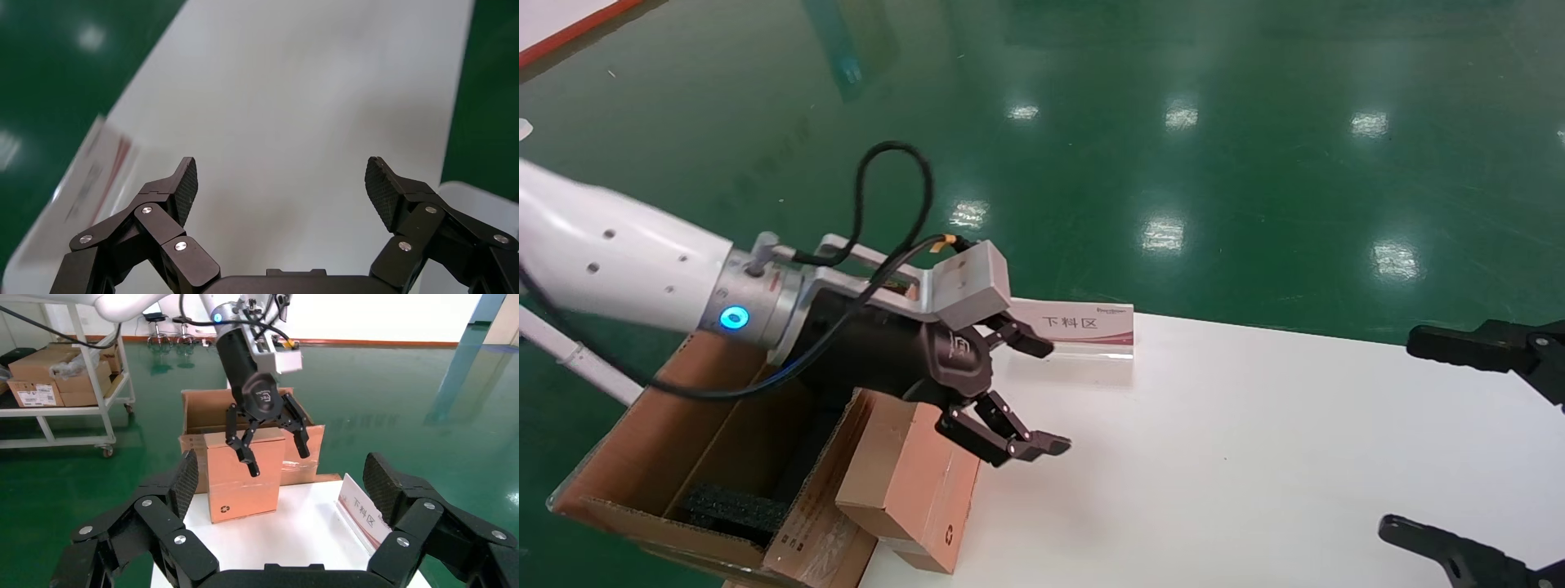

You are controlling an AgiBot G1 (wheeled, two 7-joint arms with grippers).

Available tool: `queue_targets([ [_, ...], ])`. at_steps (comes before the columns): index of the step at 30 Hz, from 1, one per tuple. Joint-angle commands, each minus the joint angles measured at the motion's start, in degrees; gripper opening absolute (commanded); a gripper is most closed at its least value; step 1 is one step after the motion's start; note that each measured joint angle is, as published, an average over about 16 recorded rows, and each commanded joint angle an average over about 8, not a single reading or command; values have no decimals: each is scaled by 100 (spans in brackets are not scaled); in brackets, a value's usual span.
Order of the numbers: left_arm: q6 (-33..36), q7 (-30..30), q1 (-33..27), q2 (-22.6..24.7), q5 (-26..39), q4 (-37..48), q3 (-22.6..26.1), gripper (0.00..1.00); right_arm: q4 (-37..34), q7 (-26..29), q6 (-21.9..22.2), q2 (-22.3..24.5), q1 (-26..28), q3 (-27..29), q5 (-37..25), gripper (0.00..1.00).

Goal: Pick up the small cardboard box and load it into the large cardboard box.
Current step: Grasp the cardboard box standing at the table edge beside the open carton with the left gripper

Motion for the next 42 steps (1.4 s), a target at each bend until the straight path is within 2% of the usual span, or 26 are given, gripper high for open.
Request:
queue_targets([
  [1,140,-391,-280,92,390,2,184,100,0,0,0,0,0,-1,1,100],
  [6,319,-1295,-851,319,940,35,956,100,0,-2,1,1,1,-3,2,100],
  [11,312,-2049,-1423,404,1225,31,1667,100,0,-3,2,2,1,-5,4,100],
  [21,262,-3154,-2256,335,1609,-31,2576,100,0,-5,4,4,2,-9,6,100],
  [27,271,-3567,-2712,253,1656,-56,3078,100,0,-6,5,5,3,-12,8,100],
  [42,262,-4082,-3587,178,1110,-59,4480,100,0,-9,8,7,4,-18,12,100],
])
